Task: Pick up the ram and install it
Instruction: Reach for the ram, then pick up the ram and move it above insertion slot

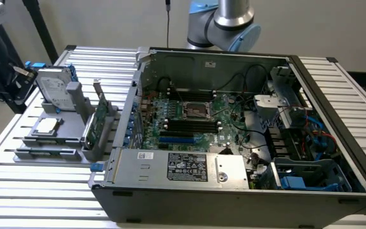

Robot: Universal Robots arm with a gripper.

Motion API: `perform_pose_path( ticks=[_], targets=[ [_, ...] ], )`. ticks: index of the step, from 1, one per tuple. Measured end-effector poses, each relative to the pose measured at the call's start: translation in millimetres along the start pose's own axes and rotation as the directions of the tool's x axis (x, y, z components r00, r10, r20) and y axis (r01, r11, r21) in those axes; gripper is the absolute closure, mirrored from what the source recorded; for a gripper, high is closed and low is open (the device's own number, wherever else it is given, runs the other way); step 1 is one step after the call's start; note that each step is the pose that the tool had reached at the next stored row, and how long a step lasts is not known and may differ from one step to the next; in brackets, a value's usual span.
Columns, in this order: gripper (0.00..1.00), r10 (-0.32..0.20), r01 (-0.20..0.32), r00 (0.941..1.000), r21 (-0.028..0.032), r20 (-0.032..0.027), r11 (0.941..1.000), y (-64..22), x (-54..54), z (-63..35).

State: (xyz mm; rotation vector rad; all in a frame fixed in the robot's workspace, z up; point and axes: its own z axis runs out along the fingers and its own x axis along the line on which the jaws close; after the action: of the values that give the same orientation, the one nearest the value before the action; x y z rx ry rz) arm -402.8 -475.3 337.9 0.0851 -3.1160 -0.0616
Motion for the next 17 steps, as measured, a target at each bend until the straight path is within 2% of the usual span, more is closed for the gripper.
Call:
perform_pose_path(
  ticks=[15,17],
  targets=[
    [0.89,-0.001,0.001,1.0000,0.0001,-0.0001,1.0000,-0.1,0.0,0.4],
    [0.89,-0.019,0.019,0.9998,0.0005,-0.0009,0.9998,-0.1,-0.1,1.4]
  ],
)
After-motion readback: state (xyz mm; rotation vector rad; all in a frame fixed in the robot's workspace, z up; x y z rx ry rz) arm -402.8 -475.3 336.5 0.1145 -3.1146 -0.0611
